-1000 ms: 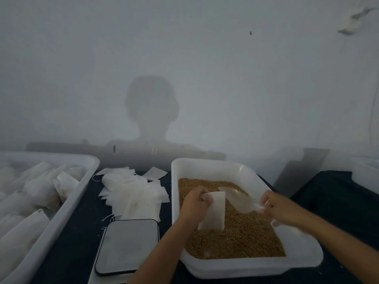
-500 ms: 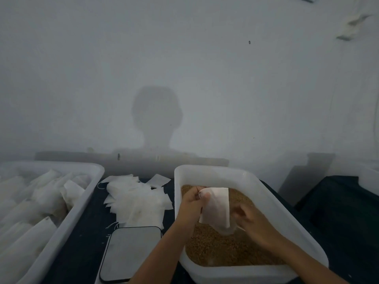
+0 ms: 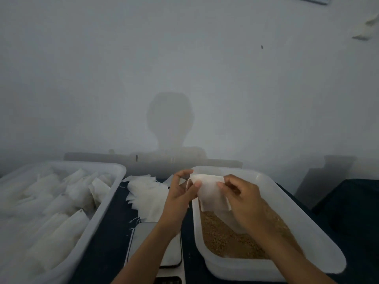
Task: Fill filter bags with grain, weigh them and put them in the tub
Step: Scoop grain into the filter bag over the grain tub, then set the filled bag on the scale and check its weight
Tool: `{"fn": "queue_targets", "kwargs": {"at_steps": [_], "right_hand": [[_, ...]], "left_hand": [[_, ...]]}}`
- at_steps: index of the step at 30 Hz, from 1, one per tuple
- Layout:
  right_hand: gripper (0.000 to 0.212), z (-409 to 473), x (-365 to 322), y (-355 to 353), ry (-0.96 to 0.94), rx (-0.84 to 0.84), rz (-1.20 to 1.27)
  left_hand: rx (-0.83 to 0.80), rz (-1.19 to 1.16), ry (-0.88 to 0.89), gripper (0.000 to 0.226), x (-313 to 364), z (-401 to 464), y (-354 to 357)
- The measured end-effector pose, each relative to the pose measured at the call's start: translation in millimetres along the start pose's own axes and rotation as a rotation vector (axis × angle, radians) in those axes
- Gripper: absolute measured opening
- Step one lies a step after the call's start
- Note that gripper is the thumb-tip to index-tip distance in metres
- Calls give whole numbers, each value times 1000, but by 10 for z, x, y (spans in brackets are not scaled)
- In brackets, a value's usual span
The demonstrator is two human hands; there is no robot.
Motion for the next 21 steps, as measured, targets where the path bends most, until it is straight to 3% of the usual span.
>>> {"fn": "queue_targets", "kwargs": {"at_steps": [4, 7, 12, 16, 21], "right_hand": [[37, 22, -249, 228, 65, 28, 90], [28, -18, -393, 481, 147, -33, 203], [29, -171, -436, 972, 405, -91, 454], [25, -326, -379, 1372, 473, -120, 364], [31, -510, -234, 1597, 422, -127, 215]], "left_hand": [[-29, 189, 10, 29, 62, -157, -237], [80, 249, 47, 21, 127, -240, -436], [218, 387, 53, 33, 196, -368, -820], [233, 584, 4, 32, 96, -454, -1101], [200, 826, -184, 31, -157, -530, -1272]]}}
Point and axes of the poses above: each hand's wrist, its own z-axis towards the middle knuckle, its own y-axis out of the palm, x = y × z, the point moved 2 cm from there along z, towards the middle knuckle, and after that the axes turned 4 degrees about y, right-handed, at the moved point
